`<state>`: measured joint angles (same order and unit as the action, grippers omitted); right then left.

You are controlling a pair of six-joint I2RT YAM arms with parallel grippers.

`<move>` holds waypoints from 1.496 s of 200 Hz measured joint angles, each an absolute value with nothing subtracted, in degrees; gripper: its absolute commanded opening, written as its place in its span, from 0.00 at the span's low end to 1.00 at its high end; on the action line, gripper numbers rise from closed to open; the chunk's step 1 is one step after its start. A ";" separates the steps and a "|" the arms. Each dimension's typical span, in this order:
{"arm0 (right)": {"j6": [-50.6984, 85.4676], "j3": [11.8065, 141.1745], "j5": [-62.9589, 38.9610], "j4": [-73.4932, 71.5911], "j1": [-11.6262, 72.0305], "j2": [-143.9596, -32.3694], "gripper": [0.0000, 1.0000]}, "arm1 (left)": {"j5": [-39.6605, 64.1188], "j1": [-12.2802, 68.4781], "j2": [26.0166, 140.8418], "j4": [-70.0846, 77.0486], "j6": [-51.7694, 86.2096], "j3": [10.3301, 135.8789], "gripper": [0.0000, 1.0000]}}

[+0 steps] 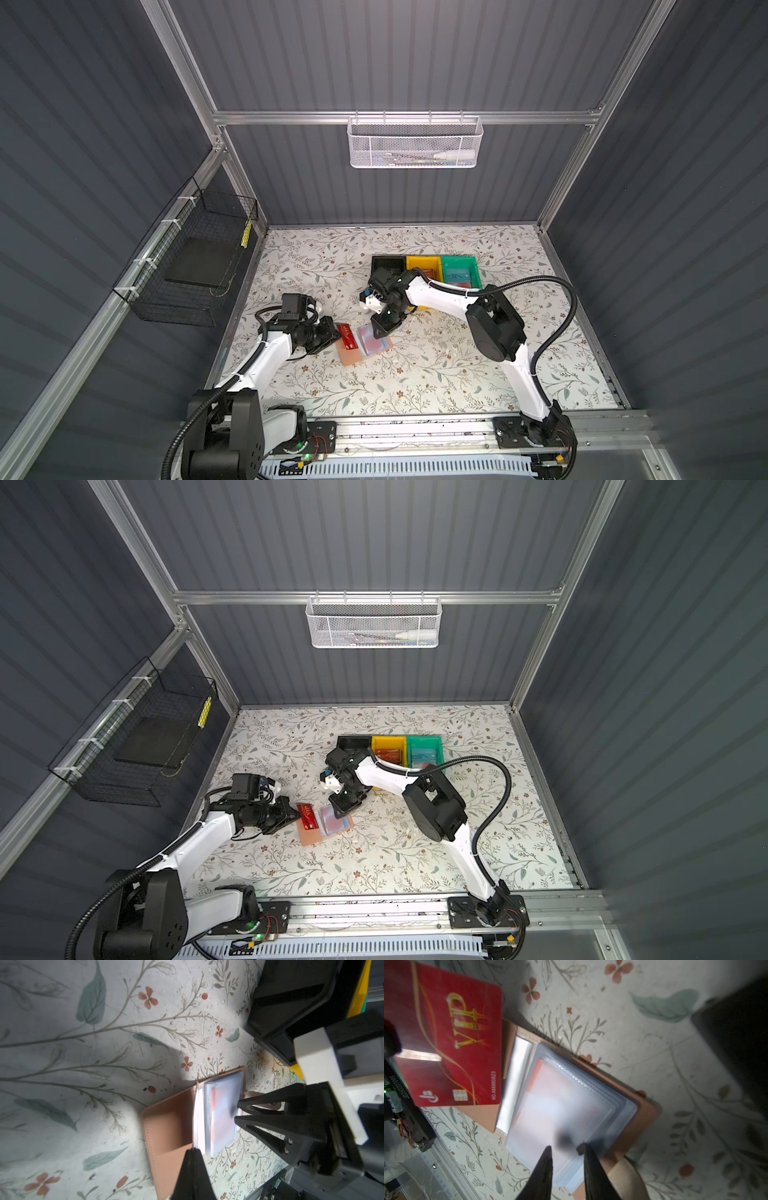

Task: Take the credit cards out of the card holder
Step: Take out the credit card from the card holder, then pass the credit card.

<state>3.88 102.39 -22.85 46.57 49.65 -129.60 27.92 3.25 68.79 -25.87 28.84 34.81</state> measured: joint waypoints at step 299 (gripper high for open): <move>-6.50 111.81 -44.95 65.54 36.25 -121.23 0.54 | 57.52 11.86 81.12 -7.79 28.21 47.13 0.00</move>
